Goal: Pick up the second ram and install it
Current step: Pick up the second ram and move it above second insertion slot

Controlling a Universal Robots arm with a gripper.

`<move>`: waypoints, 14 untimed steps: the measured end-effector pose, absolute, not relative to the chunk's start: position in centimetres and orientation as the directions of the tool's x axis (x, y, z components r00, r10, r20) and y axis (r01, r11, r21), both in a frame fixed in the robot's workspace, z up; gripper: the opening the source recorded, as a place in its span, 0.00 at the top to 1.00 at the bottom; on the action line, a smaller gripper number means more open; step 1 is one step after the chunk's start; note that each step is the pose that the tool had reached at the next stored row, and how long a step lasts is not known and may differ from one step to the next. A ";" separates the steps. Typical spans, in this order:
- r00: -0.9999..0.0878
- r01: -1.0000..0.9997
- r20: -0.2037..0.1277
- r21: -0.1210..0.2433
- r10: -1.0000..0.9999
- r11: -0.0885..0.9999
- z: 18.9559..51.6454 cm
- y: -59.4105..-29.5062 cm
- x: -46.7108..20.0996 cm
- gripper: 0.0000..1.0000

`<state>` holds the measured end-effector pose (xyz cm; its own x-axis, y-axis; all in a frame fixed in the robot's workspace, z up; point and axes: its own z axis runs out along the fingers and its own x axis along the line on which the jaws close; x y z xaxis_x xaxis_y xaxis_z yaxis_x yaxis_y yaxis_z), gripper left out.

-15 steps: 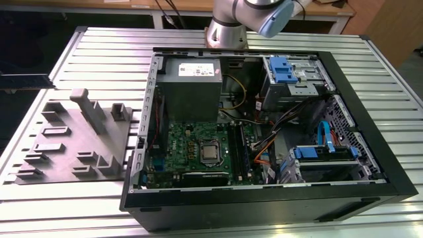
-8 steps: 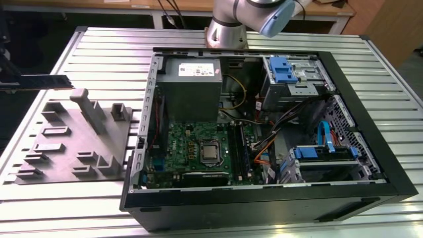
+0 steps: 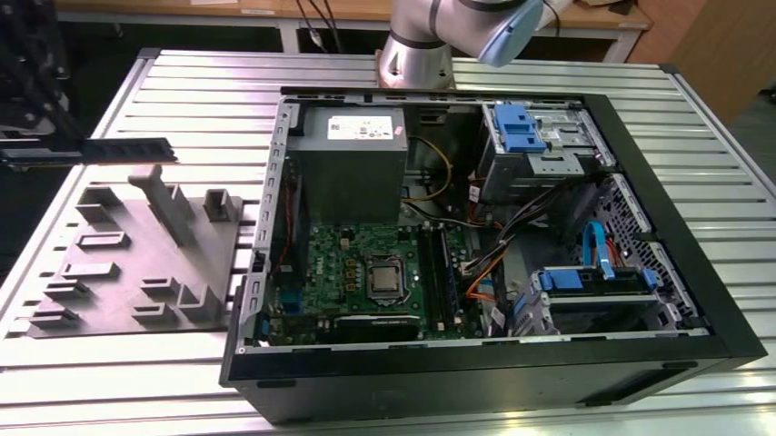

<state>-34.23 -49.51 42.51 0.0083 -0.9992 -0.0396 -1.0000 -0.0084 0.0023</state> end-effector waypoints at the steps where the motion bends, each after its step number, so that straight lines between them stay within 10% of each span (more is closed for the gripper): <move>1: 0.008 -1.000 -0.040 0.003 -0.999 -0.008 42.5 -49.5 -33.8 0.88; 14: 0.008 -1.000 -0.040 0.010 -0.999 -0.008 42.4 -49.5 -27.9 0.88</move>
